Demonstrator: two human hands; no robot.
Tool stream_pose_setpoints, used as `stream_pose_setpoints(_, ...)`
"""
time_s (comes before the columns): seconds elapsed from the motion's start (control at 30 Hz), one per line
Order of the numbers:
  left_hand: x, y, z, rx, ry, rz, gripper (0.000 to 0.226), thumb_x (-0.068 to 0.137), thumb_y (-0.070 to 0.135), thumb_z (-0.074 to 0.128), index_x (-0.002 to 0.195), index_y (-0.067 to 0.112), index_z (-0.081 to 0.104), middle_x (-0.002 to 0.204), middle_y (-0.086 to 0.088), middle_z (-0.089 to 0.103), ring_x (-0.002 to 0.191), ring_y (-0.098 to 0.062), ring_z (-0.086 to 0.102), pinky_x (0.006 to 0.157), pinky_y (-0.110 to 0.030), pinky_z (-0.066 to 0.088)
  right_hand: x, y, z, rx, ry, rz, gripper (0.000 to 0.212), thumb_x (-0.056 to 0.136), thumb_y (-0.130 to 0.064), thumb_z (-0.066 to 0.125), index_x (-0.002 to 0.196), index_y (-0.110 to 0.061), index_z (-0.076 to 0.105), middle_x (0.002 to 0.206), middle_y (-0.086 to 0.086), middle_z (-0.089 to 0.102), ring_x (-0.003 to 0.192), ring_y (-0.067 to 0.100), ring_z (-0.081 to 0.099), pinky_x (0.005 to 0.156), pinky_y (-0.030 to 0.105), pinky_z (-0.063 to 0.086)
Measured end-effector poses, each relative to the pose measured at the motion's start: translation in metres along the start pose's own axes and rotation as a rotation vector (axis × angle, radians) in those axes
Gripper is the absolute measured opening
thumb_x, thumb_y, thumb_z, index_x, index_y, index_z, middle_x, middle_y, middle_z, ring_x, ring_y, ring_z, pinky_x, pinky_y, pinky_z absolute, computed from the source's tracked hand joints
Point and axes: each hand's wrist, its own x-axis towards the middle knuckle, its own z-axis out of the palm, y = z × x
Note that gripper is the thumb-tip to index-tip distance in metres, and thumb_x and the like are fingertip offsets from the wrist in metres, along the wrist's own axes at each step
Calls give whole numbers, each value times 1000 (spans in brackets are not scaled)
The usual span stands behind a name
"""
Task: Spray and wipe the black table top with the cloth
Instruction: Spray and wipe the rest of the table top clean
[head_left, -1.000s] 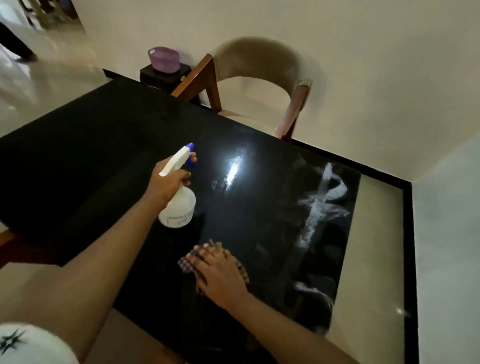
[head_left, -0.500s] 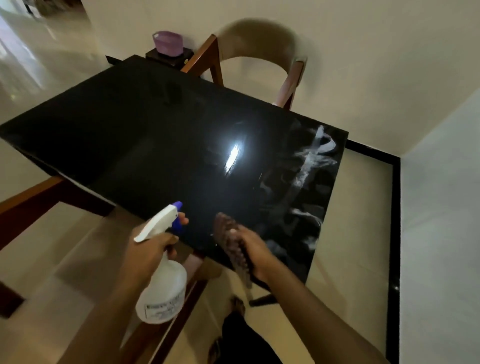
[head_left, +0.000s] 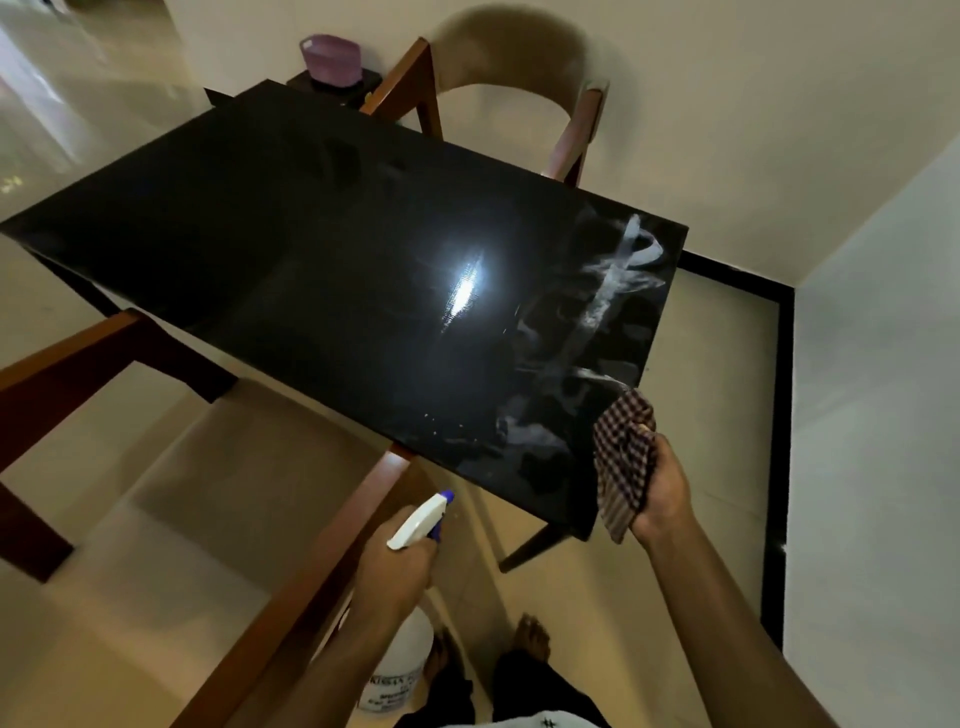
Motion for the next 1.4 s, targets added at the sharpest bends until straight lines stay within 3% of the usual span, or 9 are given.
stream_pose_setpoints(0.17,-1,-1,3,-127,111,53,20,86,3,56,95,21,59,84,-5,62,75,-22,59,79,-51,54,20,6,12,-226,55,-28,39,94,-36,49,127,-20,61,118,5,67,109,27,61,79,35,48)
stream_pose_setpoints(0.3,12,-3,6,-21,123,-9,25,88,6,60,113,7,59,100,-19,65,93,-36,63,93,-52,51,33,3,29,-329,26,-131,42,95,-36,47,134,-24,54,123,0,63,112,22,57,86,34,47)
stream_pose_setpoints(0.43,10,-5,-3,-232,129,17,13,86,27,65,96,20,59,88,-3,64,70,-12,64,78,-36,55,46,8,46,-656,27,-310,34,100,-31,46,133,-26,53,124,-4,58,114,17,53,101,34,40)
stream_pose_setpoints(0.53,5,-7,-10,-239,150,-75,5,88,11,61,90,9,58,96,-21,65,77,-27,62,83,-44,54,73,19,62,-1038,-126,-534,39,100,-24,47,138,-20,48,126,-1,57,114,14,52,98,29,40)
stream_pose_setpoints(0.6,1,-11,-16,-247,228,-37,14,87,-3,57,84,10,56,84,-14,63,70,-23,56,68,-37,52,102,33,74,-1355,-275,-726,39,98,-24,47,137,-18,51,132,2,56,123,19,49,107,36,36)
stream_pose_setpoints(0.7,2,-19,-29,-234,230,-6,29,82,-1,58,107,13,56,86,-10,64,73,-19,58,59,-28,45,126,65,94,-1805,-457,-879,44,97,-33,43,139,-22,48,144,2,48,137,25,36,112,44,26)
stream_pose_setpoints(1.0,12,-3,-41,-354,295,114,31,80,-10,52,97,16,59,65,-14,55,57,-23,49,54,-29,44,71,139,84,-2173,-1051,-1053,59,95,-40,46,150,-33,24,159,-1,20,147,24,13,114,52,12)
stream_pose_setpoints(1.13,19,-3,-39,-375,254,103,35,81,-6,55,110,15,54,70,-13,56,60,-21,52,60,-32,46,85,97,56,-2131,-971,-1024,56,96,-44,34,150,-33,23,159,-3,19,147,21,9,115,48,9)
stream_pose_setpoints(1.4,27,-5,-37,-389,221,96,40,80,-3,55,119,8,53,72,-12,57,61,-21,54,58,-34,46,107,57,37,-2015,-272,-841,55,99,-42,36,150,-24,27,159,1,21,148,23,8,117,44,7)
